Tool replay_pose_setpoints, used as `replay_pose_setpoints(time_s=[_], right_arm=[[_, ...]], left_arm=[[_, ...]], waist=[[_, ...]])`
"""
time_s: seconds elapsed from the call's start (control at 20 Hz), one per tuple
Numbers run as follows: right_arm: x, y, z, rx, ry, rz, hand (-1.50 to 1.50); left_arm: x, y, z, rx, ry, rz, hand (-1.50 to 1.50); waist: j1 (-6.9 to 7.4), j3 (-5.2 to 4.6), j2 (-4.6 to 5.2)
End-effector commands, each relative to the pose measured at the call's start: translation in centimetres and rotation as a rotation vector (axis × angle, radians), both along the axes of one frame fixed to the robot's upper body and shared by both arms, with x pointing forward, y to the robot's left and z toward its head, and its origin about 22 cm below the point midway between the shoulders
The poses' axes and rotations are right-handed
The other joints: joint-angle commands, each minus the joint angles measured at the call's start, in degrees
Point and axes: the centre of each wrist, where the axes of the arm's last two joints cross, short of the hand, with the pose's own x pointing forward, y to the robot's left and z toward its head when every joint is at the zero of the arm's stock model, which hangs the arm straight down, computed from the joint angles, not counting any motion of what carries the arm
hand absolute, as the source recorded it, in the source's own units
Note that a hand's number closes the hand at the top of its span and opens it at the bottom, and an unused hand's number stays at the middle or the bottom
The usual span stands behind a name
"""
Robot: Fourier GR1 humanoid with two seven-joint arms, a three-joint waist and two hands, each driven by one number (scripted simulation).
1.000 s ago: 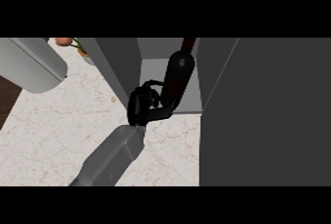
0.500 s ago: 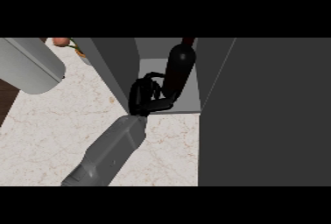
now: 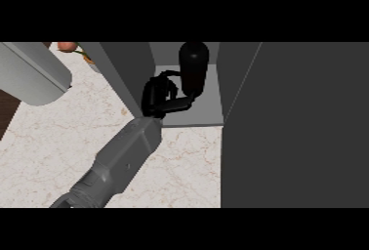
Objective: Pick up the wine, place it into the cabinet and close the cabinet
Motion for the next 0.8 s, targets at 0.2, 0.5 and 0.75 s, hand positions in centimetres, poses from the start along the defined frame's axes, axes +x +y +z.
replay_pose_setpoints(time_s=[0.2,0.5,0.75], right_arm=[[1.1,0.0,0.4,-0.001,0.0,0.005,-1.5],[2.0,1.7,-0.5,0.015,0.002,0.025,-1.5],[0.6,0.1,-0.8,0.002,0.0,0.009,-1.5]], left_arm=[[0.9,0.9,-0.1,0.047,0.071,0.052,1.5],[0.5,1.4,-0.9,0.03,0.032,0.091,1.5],[0.5,2.1,-1.2,0.018,-0.037,0.17,1.5]], waist=[[-0.5,-0.03,0.28],[-0.85,-0.05,0.41],[-0.7,-0.03,0.33]])
